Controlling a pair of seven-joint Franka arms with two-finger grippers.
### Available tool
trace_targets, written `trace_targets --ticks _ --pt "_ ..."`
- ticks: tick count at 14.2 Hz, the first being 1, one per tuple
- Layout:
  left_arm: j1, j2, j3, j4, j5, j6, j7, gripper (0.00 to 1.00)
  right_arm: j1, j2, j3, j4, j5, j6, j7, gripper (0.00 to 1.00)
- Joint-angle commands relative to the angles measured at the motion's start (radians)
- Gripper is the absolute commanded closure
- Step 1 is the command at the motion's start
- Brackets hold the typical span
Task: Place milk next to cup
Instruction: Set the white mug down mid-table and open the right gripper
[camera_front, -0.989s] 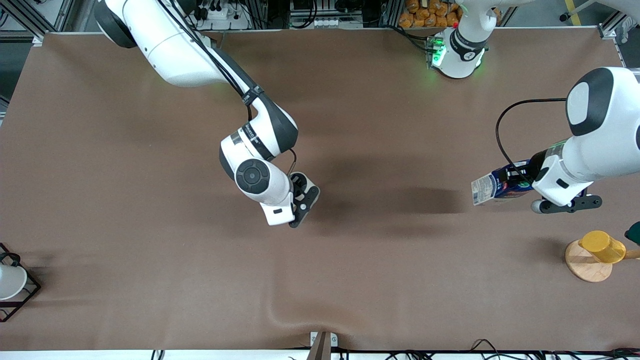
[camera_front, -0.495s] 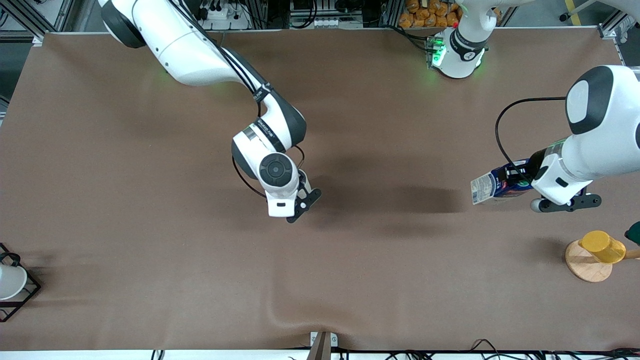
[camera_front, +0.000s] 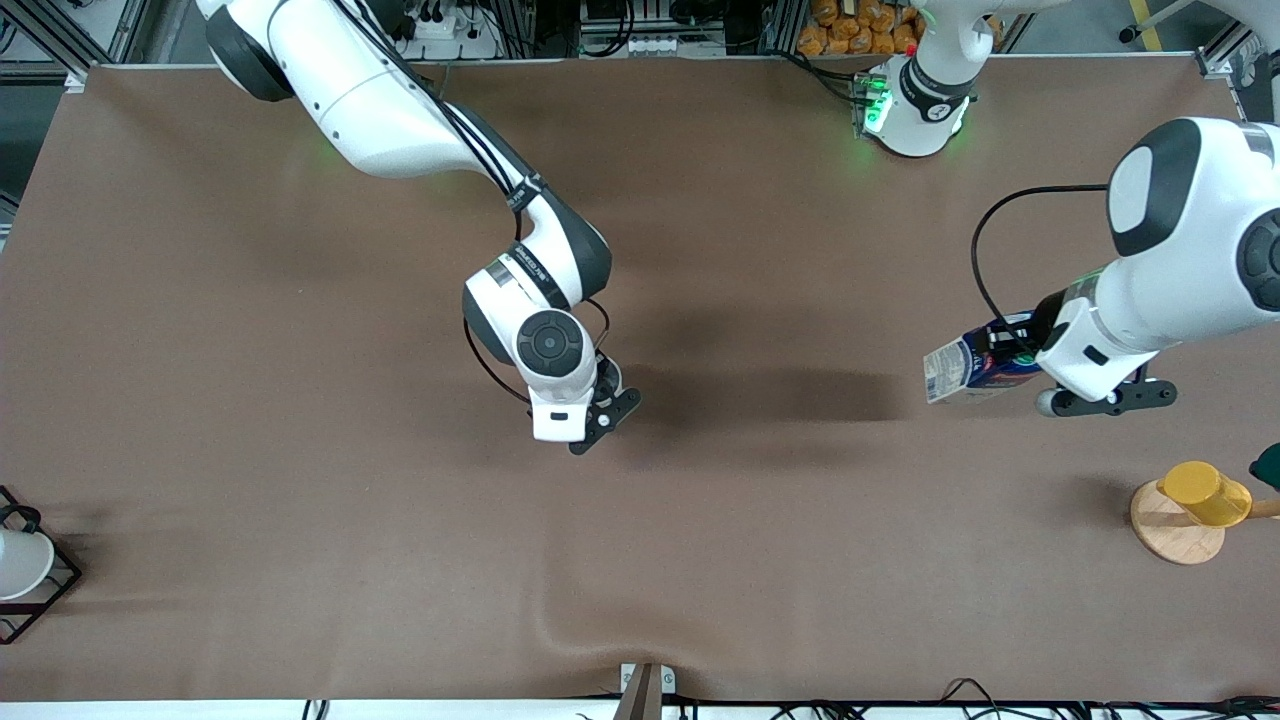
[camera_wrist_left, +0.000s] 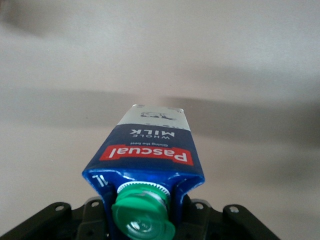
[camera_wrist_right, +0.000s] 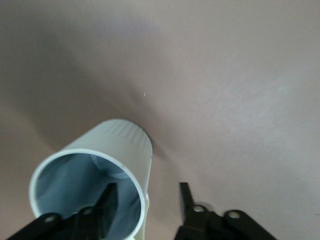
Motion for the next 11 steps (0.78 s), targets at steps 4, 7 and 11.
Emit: trace_targets --ticks 4,7,11 --pt "-0.105 0.009 -0.116 0.099 -0.017 -0.017 -0.321 0.58 -0.133 -0.244 0.007 -0.025 -0.011 -0.224 0.007 0.0" --pt "-0.232 0.048 -0.127 0.162 -0.043 -0.017 -0.519 0.59 -0.291 -0.327 0.007 -0.075 -0.021 -0.251 0.004 0.0" --pt "-0.465 0.203 -0.113 0.276 -0.039 -0.012 -0.639 0.59 -0.477 -0.529 0.01 -0.227 -0.021 -0.247 0.0 0.0"
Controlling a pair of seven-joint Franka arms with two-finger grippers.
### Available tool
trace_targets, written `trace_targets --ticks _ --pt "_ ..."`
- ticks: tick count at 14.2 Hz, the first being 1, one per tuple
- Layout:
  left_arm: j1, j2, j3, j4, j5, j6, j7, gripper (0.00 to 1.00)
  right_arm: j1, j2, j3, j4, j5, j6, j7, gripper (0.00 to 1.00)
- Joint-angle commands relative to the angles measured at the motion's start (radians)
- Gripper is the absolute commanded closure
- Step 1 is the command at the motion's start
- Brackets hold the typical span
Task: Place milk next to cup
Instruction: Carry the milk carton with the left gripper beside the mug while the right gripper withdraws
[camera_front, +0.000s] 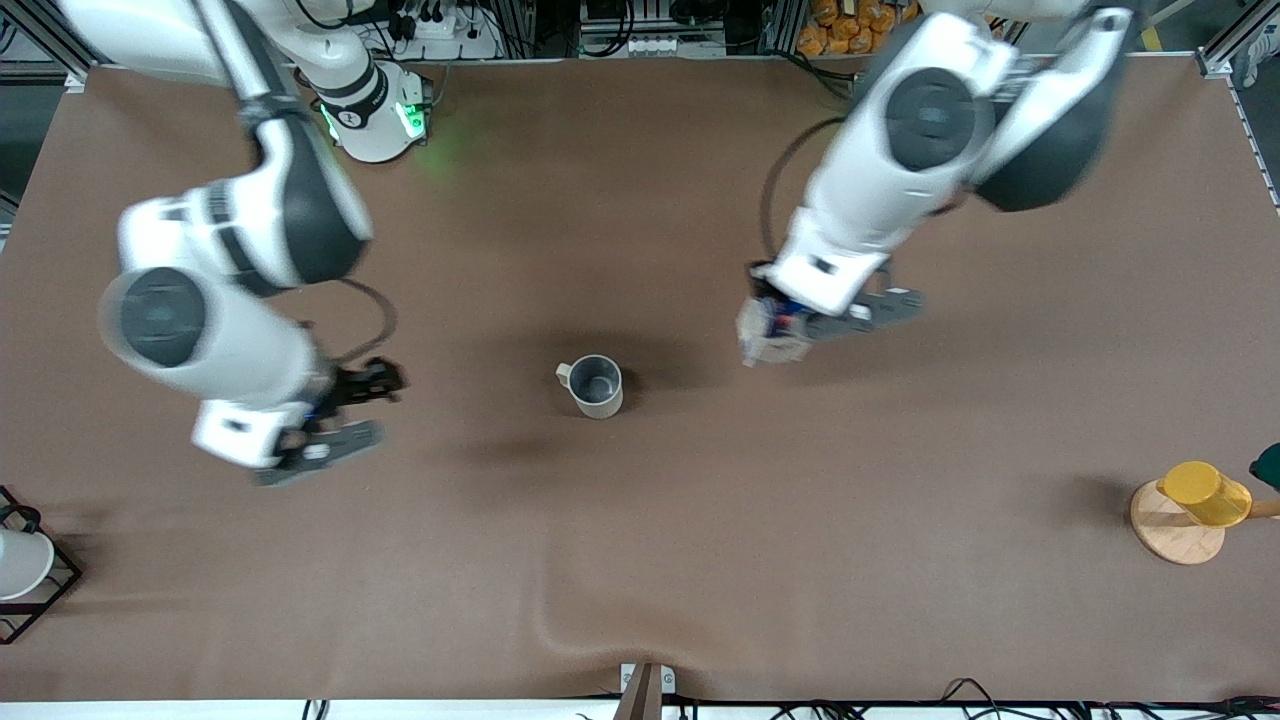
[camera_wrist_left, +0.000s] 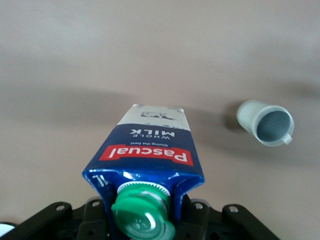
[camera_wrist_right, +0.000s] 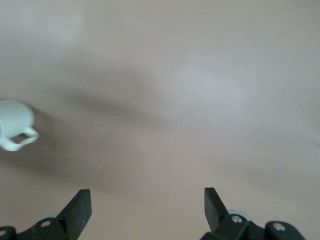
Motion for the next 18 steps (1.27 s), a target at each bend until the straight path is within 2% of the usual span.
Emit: trace_targets --ticks 1,4,5,7,8,10,13,15,18 --pt "-0.126 0.136 0.017 0.108 -0.007 -0.003 -0.067 0.59 -0.1 -0.223 0.027 -0.197 -0.015 0.012 0.009 0.0" --pt "-0.203 0.233 0.018 0.175 -0.006 0.013 -0.076 0.59 -0.158 -0.43 0.022 -0.387 -0.015 0.011 0.009 0.0" --pt "-0.223 0.239 0.025 0.177 -0.007 0.014 -0.083 0.59 -0.152 -0.491 -0.004 -0.431 -0.015 0.0 0.01 0.0" --pt "-0.261 0.259 0.032 0.183 -0.007 0.037 -0.087 0.59 -0.091 -0.507 -0.135 -0.428 -0.001 -0.027 0.01 0.0" --pt "-0.281 0.259 0.031 0.184 -0.007 0.059 -0.09 0.59 -0.095 -0.509 -0.157 -0.422 0.015 -0.027 0.009 0.0" --pt "-0.321 0.266 0.034 0.186 -0.007 0.112 -0.103 0.59 -0.152 -0.515 -0.162 -0.411 0.087 -0.037 0.004 0.0" --pt "-0.399 0.336 0.112 0.189 -0.007 0.178 -0.119 0.59 -0.152 -0.514 -0.164 -0.325 0.092 -0.141 -0.026 0.0" --pt "-0.432 0.357 0.158 0.215 -0.007 0.195 -0.104 0.59 -0.154 -0.515 -0.162 -0.319 0.092 -0.144 -0.033 0.0" --pt "-0.45 0.404 0.186 0.235 -0.006 0.26 -0.107 0.59 -0.151 -0.517 -0.161 -0.301 0.094 -0.15 -0.099 0.0"
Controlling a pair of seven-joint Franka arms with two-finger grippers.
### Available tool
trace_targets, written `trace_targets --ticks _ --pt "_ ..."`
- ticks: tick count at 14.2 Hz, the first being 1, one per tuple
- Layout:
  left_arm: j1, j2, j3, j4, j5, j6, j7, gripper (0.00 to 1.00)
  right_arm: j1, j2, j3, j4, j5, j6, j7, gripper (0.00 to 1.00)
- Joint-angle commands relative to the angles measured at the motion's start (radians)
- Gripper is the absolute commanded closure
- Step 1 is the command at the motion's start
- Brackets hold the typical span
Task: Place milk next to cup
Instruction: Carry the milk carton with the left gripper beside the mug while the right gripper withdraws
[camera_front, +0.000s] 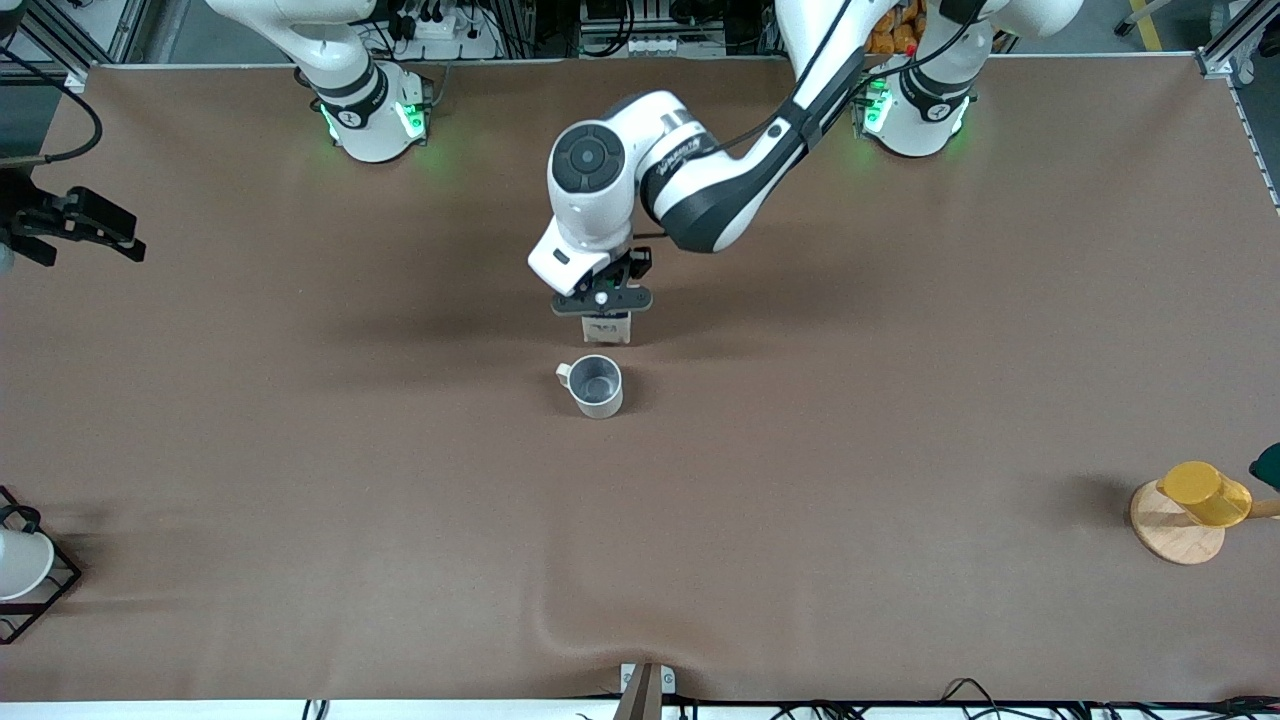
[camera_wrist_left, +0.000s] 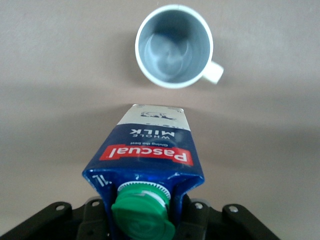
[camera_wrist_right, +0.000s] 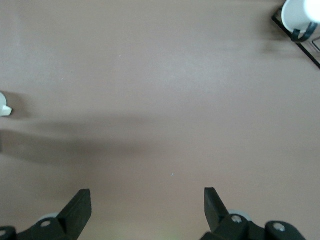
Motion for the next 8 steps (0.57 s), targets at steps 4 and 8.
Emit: trace_targets --ticks 4,8 --pt "-0.048 0.052 0.059 0.06 -0.006 0.032 0.004 0.58 -0.01 -0.008 0.005 0.068 0.01 -0.072 -0.018 0.0" --pt "-0.065 0.053 0.087 0.059 -0.006 0.034 0.01 0.53 -0.02 -0.001 0.008 0.074 0.022 -0.075 -0.014 0.0"
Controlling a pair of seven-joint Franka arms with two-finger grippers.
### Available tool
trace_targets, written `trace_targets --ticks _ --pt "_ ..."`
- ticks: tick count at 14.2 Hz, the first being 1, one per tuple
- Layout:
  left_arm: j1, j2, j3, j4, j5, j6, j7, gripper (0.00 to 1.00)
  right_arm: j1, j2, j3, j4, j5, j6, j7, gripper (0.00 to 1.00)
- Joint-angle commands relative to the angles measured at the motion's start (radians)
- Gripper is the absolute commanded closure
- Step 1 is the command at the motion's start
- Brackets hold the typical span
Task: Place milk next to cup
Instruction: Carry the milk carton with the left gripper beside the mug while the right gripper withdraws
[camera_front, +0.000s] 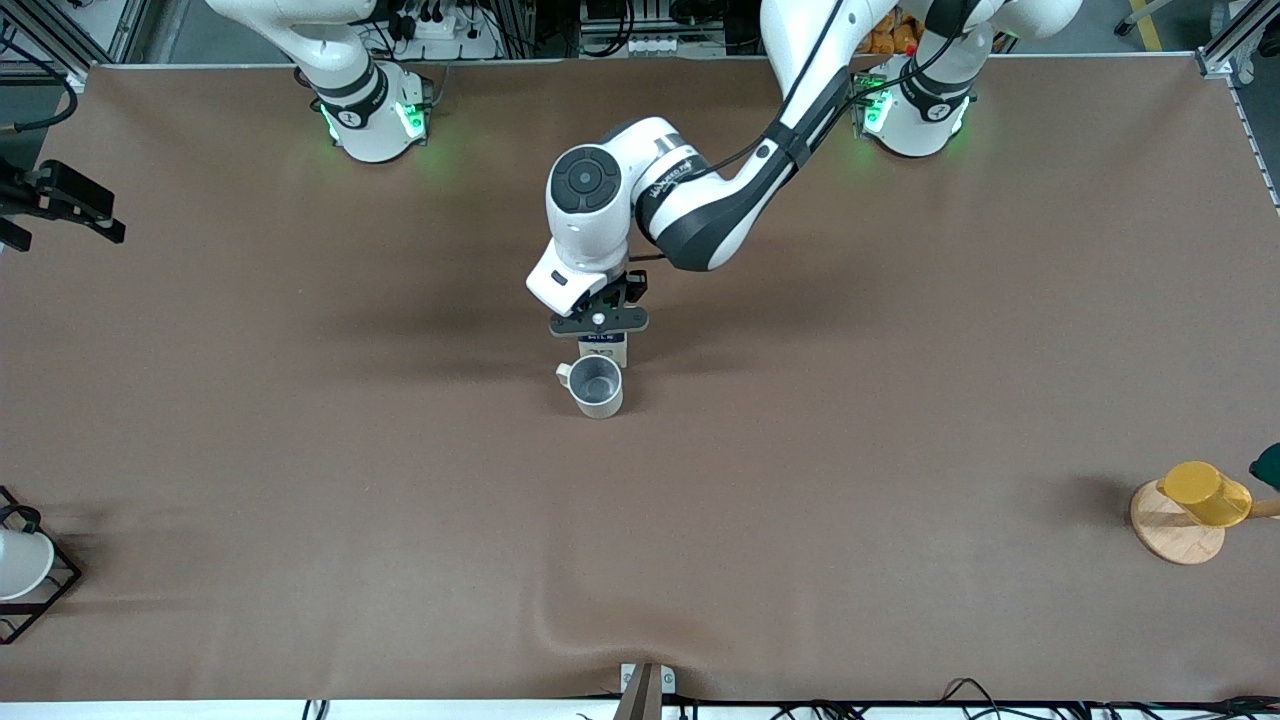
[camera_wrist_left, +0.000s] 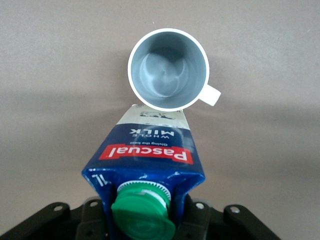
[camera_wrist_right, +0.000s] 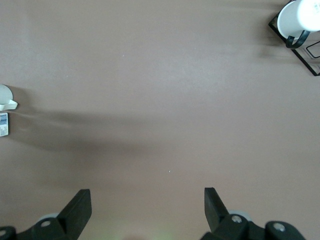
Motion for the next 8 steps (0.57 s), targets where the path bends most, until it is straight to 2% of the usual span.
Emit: trace_targets --ticks 1,2,3,5,8 --pt "-0.015 0.017 0.022 0.031 -0.006 0.003 0.008 0.49 -0.015 0.003 0.012 0.019 0.021 -0.012 0.001 0.0" --pt "-0.015 0.017 0.022 0.031 -0.004 0.004 0.008 0.42 -0.018 0.003 0.012 0.024 0.021 -0.01 0.001 0.0" --pt "-0.015 0.017 0.022 0.03 -0.004 0.006 0.008 0.25 -0.021 0.003 0.012 0.025 0.021 -0.007 0.001 0.0" --pt "-0.015 0.016 0.026 0.028 0.002 0.006 0.006 0.0 -0.019 0.004 0.01 0.025 0.021 -0.001 -0.001 0.0" --pt "-0.012 -0.009 0.035 0.028 0.0 0.004 0.003 0.0 -0.018 0.018 0.012 0.033 0.021 0.032 -0.001 0.0"
